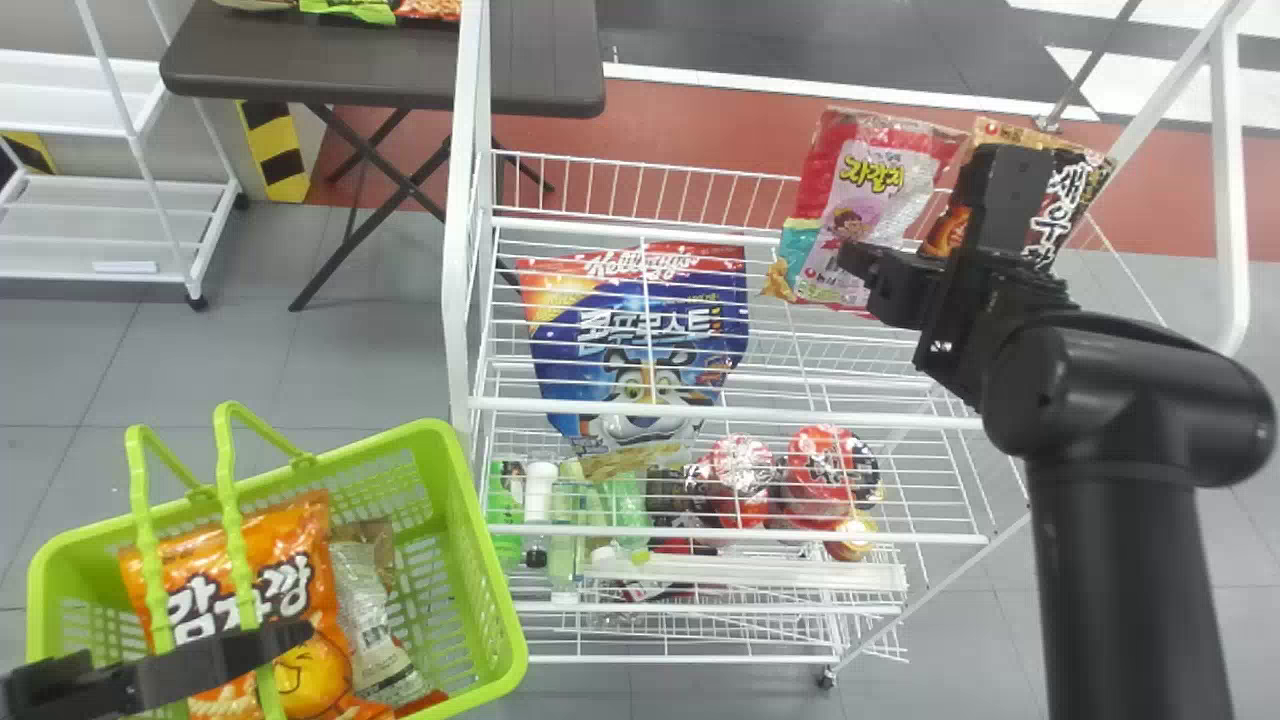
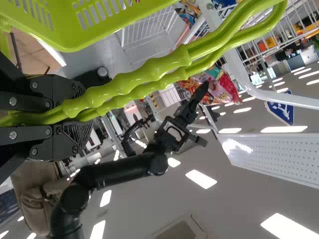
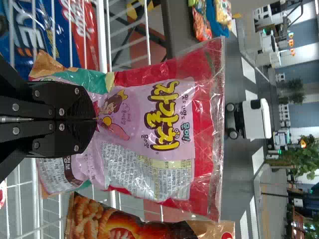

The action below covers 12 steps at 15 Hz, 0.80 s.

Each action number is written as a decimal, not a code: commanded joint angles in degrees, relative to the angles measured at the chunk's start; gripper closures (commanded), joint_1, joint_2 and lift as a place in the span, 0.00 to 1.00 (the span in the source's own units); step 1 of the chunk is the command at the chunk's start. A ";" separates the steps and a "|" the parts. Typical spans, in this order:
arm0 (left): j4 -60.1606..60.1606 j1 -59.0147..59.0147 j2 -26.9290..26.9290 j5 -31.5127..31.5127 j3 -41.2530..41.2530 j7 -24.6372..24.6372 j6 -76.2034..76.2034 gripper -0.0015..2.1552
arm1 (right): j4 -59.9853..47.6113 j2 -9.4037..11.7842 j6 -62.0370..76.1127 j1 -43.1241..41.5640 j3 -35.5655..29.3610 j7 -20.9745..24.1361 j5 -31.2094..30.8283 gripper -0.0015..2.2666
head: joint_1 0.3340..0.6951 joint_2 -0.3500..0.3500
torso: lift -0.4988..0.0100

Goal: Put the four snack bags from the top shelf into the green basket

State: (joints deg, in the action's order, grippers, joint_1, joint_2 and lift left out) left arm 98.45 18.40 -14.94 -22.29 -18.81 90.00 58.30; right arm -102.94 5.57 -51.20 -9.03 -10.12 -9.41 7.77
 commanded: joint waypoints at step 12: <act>-1.25 -1.17 0.70 0.94 0.17 0.57 0.02 1.00 | -38.74 -1.61 -21.89 22.92 23.48 1.32 15.96 1.00 | 1.00 0.81 | 0.98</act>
State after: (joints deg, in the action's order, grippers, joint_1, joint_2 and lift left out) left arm 97.22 17.40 -14.39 -21.43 -18.71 90.00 58.32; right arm -143.34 3.96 -73.51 13.80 9.79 -8.00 21.53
